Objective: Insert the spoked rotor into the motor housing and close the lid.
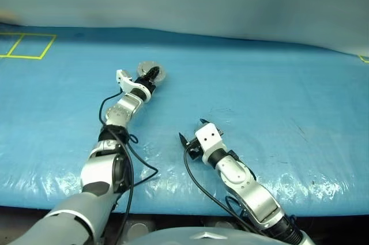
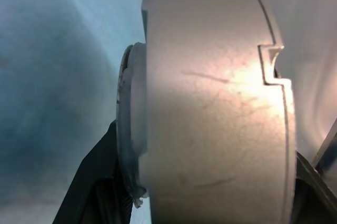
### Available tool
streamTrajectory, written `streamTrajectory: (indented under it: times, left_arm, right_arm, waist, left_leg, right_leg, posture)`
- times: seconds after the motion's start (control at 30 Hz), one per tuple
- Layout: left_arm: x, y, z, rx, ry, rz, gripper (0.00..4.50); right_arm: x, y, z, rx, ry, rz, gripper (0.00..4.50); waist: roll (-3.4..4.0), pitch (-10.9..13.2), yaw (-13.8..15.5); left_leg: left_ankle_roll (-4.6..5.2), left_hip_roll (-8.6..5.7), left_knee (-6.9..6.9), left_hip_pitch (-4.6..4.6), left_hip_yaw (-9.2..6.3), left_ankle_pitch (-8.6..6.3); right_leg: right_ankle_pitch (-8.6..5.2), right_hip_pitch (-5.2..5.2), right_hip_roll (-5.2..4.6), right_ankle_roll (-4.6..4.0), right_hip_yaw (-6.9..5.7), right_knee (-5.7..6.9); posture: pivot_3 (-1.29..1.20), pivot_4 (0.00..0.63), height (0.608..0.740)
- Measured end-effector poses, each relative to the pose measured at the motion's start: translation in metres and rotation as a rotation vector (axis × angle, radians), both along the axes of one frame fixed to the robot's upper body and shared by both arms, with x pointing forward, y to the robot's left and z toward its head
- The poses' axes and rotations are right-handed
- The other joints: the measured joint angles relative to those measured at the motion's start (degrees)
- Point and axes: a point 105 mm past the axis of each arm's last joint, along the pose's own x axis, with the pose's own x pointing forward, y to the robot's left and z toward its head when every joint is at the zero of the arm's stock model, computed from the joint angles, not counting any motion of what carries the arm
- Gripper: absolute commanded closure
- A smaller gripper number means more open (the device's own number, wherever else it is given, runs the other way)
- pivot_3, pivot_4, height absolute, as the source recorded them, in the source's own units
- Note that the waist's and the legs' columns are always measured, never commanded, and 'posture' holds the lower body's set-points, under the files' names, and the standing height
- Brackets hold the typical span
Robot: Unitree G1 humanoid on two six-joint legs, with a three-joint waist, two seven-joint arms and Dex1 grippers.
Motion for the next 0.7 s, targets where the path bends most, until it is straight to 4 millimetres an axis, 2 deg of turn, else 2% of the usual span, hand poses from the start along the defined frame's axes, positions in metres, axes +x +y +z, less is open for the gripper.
streamTrajectory:
  times: [0.23,0.43,0.5,0.7]
  left_arm:
    - [0.003,-0.008,-0.019,0.042,0.096,0.016,2.13]
    - [0.004,-0.006,-0.015,0.052,0.1,0.012,0.13]
    - [0.003,-0.002,-0.015,0.059,0.098,0.008,0.02]
    - [-0.024,0.037,-0.044,0.087,0.128,-0.002,0.02]
  right_arm:
    - [-0.001,-0.006,-0.004,-0.007,0.009,-0.057,0.0]
    - [-0.003,-0.004,-0.007,-0.001,0.02,-0.072,0.0]
    - [-0.004,-0.005,-0.008,-0.007,0.027,-0.078,0.0]
    - [-0.003,-0.007,-0.01,0.013,0.041,-0.106,0.0]
  waist:
    - [0.0,0.03,-1.05]
    - [0.02,0.0,-1.25]
    - [0.05,-0.02,-1.56]
    - [0.23,-0.51,-3.07]
  left_leg:
    - [-0.15,0.01,-0.12,0.0,-0.04,0.08]
    - [0.01,0.01,-0.06,0.26,-0.07,0.0]
    - [0.02,0.02,-0.07,0.49,-0.06,-0.01]
    - [0.01,0.18,-0.37,1.99,0.14,-0.04]
  right_leg:
    - [-0.05,-0.02,-0.01,-0.07,-0.06,0.04]
    - [-0.12,0.16,-0.02,0.04,-0.09,0.2]
    - [-0.2,0.34,-0.02,0.18,-0.07,0.23]
    - [-0.34,1.56,0.04,0.08,0.06,0.28]
  posture:
    - [0.0,0.15,0.74]
    - [0.0,0.15,0.74]
    - [0.0,0.15,0.74]
    - [0.0,0.15,0.74]
